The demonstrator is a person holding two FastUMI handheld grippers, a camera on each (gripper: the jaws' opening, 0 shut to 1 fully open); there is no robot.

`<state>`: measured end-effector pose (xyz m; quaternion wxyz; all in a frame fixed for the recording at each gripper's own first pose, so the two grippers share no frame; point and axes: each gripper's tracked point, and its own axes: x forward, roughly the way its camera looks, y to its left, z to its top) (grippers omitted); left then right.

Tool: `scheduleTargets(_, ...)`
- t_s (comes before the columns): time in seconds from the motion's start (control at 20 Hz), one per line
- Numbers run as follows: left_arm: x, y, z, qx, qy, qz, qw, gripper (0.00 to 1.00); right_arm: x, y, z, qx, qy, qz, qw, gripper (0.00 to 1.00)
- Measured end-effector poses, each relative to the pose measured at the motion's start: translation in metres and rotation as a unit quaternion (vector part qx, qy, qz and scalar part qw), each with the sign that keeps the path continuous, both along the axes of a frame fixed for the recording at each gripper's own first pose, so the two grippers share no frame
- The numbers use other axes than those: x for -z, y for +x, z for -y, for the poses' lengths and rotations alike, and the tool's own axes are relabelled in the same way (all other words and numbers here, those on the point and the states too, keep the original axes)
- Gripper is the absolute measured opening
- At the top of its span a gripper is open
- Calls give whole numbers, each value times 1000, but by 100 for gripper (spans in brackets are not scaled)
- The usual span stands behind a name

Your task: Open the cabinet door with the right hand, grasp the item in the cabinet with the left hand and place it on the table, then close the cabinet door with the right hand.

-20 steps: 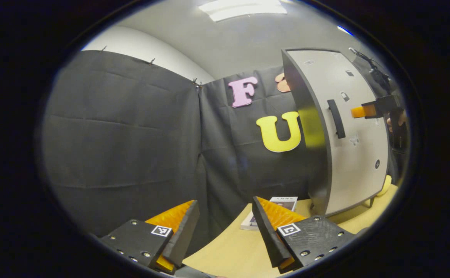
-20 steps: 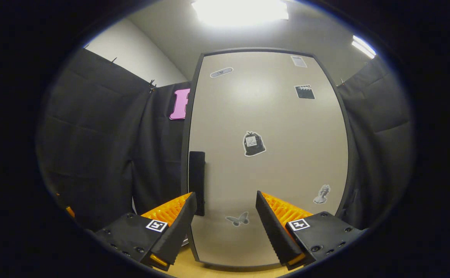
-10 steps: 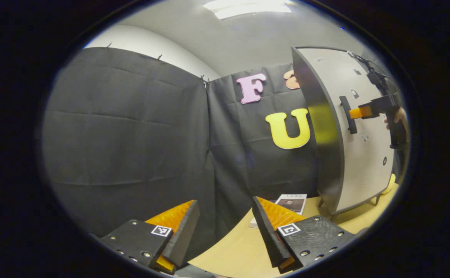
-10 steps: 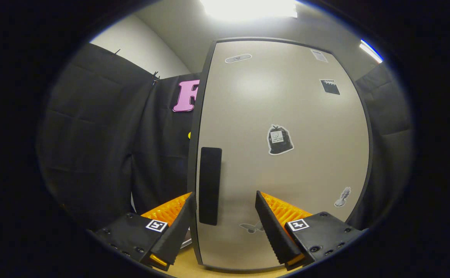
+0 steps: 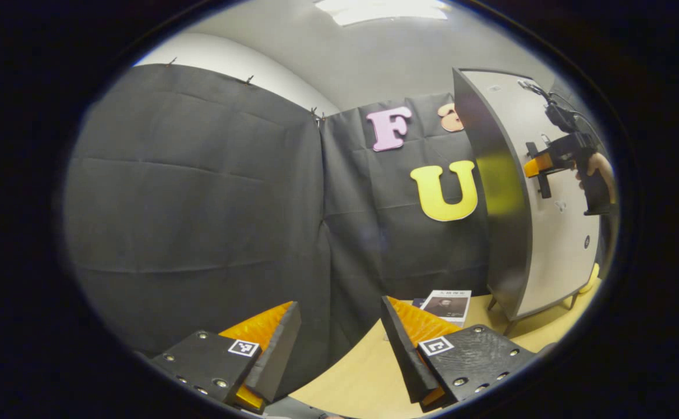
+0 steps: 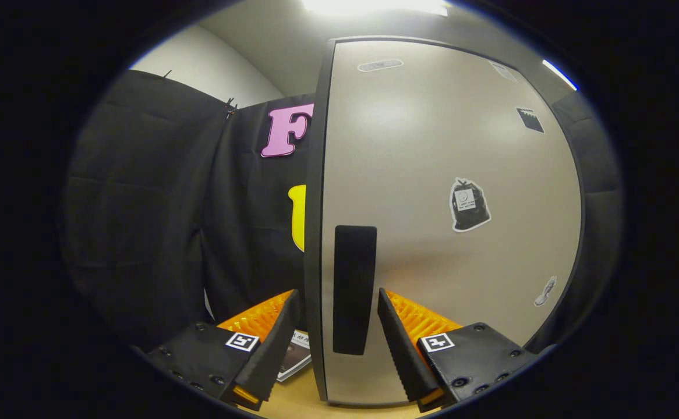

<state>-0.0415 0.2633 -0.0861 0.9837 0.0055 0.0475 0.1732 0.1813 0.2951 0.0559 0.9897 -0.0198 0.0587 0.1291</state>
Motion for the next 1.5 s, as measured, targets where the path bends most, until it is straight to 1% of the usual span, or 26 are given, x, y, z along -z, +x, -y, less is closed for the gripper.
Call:
scheduleTargets(0.05, 0, 0, -2, -1, -1, 1, 1000, 84, 1, 1, -1, 0, 5, -5, 1000, 67)
scheduleTargets(0.1, 2, 0, -5, -2, -2, 2, 1000, 84, 0, 2, 9, 19, 5, -5, 1000, 67)
scheduleTargets(0.15, 3, 0, -7, -3, -3, 2, 1000, 84, 1, 5, 8, 22, 13, -7, 1000, 51)
scheduleTargets(0.25, 4, -1, -10, -4, -6, 1, 1000, 84, 3, 7, 8, 21, 24, -24, 999, 41)
scheduleTargets(0.3, 5, -2, -12, -5, -8, 2, 1000, 84, 5, 8, 8, 21, 27, -34, 999, 42)
scheduleTargets(0.35, 4, -3, -13, -5, -10, 3, 1000, 84, 7, 9, 7, 20, 29, -42, 998, 37)
scheduleTargets(0.4, 4, -3, -15, -4, -11, 6, 1000, 84, 11, 12, 8, 22, 28, -50, 998, 36)
scheduleTargets(0.45, 3, -3, -16, -5, -11, 7, 1000, 84, 7, 10, 9, 23, 30, -49, 998, 33)
scheduleTargets(0.5, 4, -3, -17, -4, -10, 8, 1000, 84, 9, 13, 8, 21, 16, -51, 998, 30)
scheduleTargets(0.6, 6, -2, -16, -2, -10, 4, 1000, 84, 10, 13, 10, 25, 10, -50, 998, 24)
scheduleTargets(0.65, 7, -2, -16, 0, -11, 3, 1000, 84, 9, 11, 9, 20, 2, -52, 998, 16)
scheduleTargets(0.7, 7, -2, -16, 1, -12, 2, 1000, 84, 10, 10, 7, 18, 6, -53, 998, 16)
scheduleTargets(0.75, 7, -2, -16, 4, -15, 3, 1000, 84, 10, 9, 8, 12, 5, -58, 998, 10)
scheduleTargets(1.0, -1, 7, -7, 17, -13, 14, 1000, 84, 8, 2, 9, 0, 11, -67, 998, 10)
scheduleTargets(1.05, -4, 7, -4, 22, -12, 16, 1000, 84, 7, -1, 9, -5, 12, -69, 998, 7)
scheduleTargets(1.1, -4, 10, 0, 27, -11, 18, 999, 84, 6, -4, 9, -11, 12, -72, 997, 7)
scheduleTargets(1.25, -7, 16, 15, 45, -14, 20, 999, 84, 4, -13, 9, -30, 14, -81, 996, 7)
scheduleTargets(1.3, -9, 18, 21, 52, -15, 22, 998, 84, 3, -16, 10, -37, 15, -82, 996, 10)
scheduleTargets(1.35, -11, 20, 27, 58, -15, 24, 998, 84, 1, -21, 10, -43, 14, -83, 996, 7)
scheduleTargets(1.5, -15, 23, 48, 79, -12, 27, 996, 84, -2, -34, 12, -56, 13, -86, 995, 7)
